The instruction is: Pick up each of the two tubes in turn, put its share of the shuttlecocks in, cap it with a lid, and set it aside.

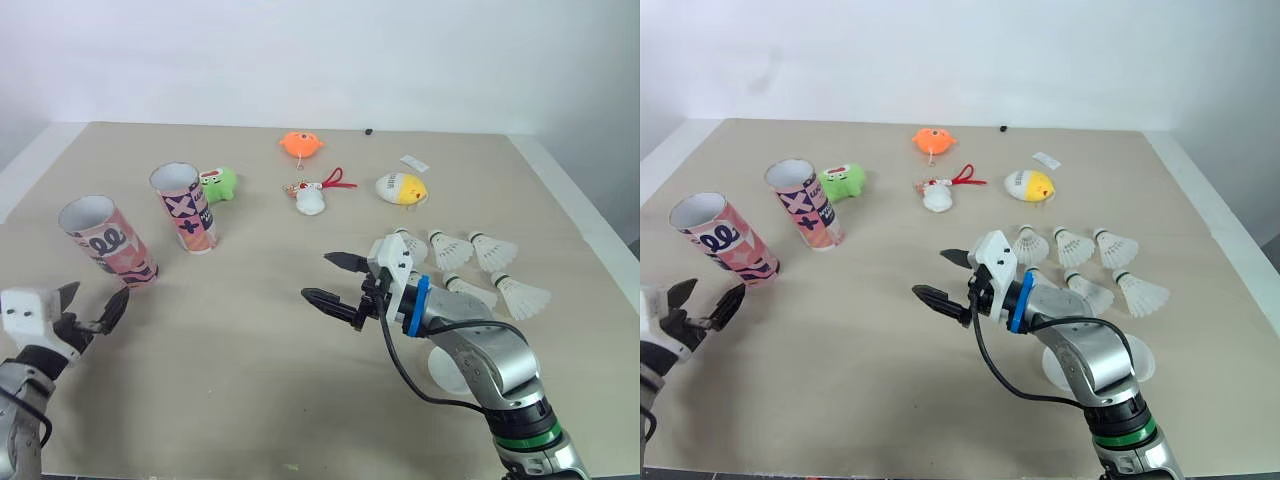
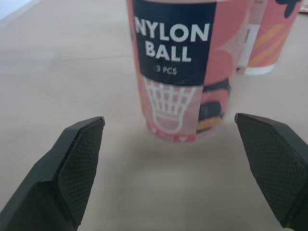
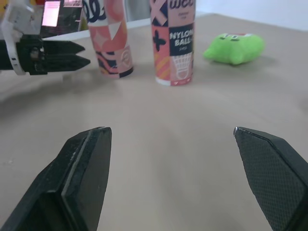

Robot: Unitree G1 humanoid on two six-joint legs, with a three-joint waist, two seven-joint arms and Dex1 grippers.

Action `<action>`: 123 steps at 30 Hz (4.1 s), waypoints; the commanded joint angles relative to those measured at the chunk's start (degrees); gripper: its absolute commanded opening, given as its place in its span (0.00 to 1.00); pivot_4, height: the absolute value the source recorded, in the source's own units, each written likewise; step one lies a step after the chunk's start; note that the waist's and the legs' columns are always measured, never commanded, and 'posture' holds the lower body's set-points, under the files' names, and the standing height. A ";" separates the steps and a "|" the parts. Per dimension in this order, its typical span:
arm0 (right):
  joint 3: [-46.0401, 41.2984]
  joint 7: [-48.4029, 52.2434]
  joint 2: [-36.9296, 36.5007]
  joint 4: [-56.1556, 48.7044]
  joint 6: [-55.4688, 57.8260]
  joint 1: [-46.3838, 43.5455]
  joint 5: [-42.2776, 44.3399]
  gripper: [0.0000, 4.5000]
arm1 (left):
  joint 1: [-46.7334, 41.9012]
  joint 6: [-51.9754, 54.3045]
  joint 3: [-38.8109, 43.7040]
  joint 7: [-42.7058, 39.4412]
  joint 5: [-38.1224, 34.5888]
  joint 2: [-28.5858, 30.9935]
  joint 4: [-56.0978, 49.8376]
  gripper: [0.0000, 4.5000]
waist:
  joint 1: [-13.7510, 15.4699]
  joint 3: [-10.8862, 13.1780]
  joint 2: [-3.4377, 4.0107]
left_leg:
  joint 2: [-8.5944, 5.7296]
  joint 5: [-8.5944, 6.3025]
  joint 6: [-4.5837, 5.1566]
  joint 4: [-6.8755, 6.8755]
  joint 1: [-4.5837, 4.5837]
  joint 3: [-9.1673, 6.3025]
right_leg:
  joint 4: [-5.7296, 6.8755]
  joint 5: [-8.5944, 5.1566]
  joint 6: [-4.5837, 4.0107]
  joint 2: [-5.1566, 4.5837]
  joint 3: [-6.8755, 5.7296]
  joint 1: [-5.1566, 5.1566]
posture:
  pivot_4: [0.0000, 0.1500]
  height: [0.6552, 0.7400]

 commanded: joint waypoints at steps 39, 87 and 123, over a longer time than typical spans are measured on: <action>-7.03 0.28 -4.59 -10.46 6.58 2.93 11.62 1.00 | -13.68 -5.68 -5.58 -3.49 2.57 6.14 10.16 0.77 | 0.02 0.02 -0.02 | 0.05 0.00 -0.02 0.00 -0.07 0.01 | 0.00 0.03 0.03 0.00 0.04 -0.03 | 1.00 1.00; -15.34 -40.71 -9.53 -29.39 13.03 38.58 12.11 1.00 | -47.32 -9.16 -50.53 -59.97 27.31 12.15 22.69 0.77 | 1.83 -0.68 1.44 | -1.54 1.10 1.08 0.02 -0.72 -0.19 | -0.12 -0.17 1.29 -1.30 0.43 0.18 | 1.00 1.00; -8.17 -38.91 -1.08 -17.39 14.36 23.83 -8.87 1.00 | -42.27 1.82 -53.23 -60.31 25.36 15.68 9.46 0.77 | 1.51 -0.68 1.40 | -1.75 0.99 1.24 0.03 -1.01 -0.71 | -0.11 -0.31 1.48 -1.12 0.18 0.13 | 1.00 1.00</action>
